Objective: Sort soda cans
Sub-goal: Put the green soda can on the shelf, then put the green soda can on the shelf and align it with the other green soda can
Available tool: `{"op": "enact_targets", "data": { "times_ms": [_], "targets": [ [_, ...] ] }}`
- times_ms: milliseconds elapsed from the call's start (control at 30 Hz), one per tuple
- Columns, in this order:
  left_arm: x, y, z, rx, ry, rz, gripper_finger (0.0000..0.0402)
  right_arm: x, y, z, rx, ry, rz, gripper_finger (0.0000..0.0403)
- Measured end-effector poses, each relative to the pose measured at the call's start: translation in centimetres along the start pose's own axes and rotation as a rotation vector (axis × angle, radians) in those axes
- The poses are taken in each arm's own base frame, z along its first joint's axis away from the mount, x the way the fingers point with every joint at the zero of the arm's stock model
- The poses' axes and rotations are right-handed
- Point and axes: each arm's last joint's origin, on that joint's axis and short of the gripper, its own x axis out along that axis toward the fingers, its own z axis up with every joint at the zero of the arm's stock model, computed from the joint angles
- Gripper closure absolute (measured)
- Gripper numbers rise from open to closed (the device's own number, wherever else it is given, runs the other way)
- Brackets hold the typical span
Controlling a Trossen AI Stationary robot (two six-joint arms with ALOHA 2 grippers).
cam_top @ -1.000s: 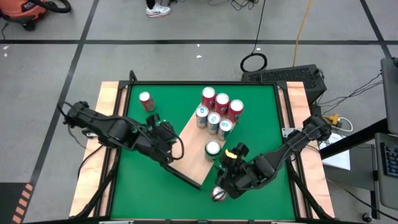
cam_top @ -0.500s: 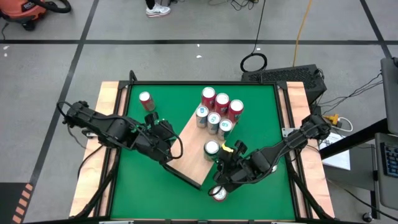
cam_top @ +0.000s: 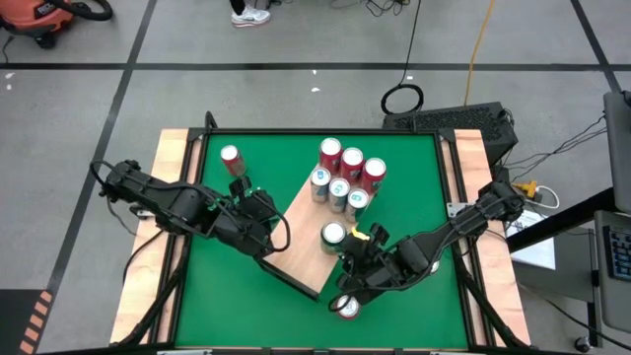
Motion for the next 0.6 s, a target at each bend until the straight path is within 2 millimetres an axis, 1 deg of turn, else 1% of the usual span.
{"op": "enact_targets", "data": {
  "times_ms": [133,300,400,600],
  "targets": [
    [0.0,0.0,0.0,0.0,0.0,0.0,0.0279,0.0,0.0,-0.1,-0.004,0.047,0.02,0.0289],
    [0.0,0.0,0.0,-0.002,0.0,0.0,0.0279,-1.2,-0.5,-0.1,0.024,0.174,0.094,0.0289],
    [0.0,0.0,0.0,-0.003,0.0,0.0,0.0279,-2.4,-1.2,-0.4,0.043,0.264,0.113,0.0289],
    [0.0,0.0,0.0,-0.004,0.0,-0.001,0.0279,-5.6,-2.8,-1.1,0.091,0.419,0.133,0.0289]
  ]
}}
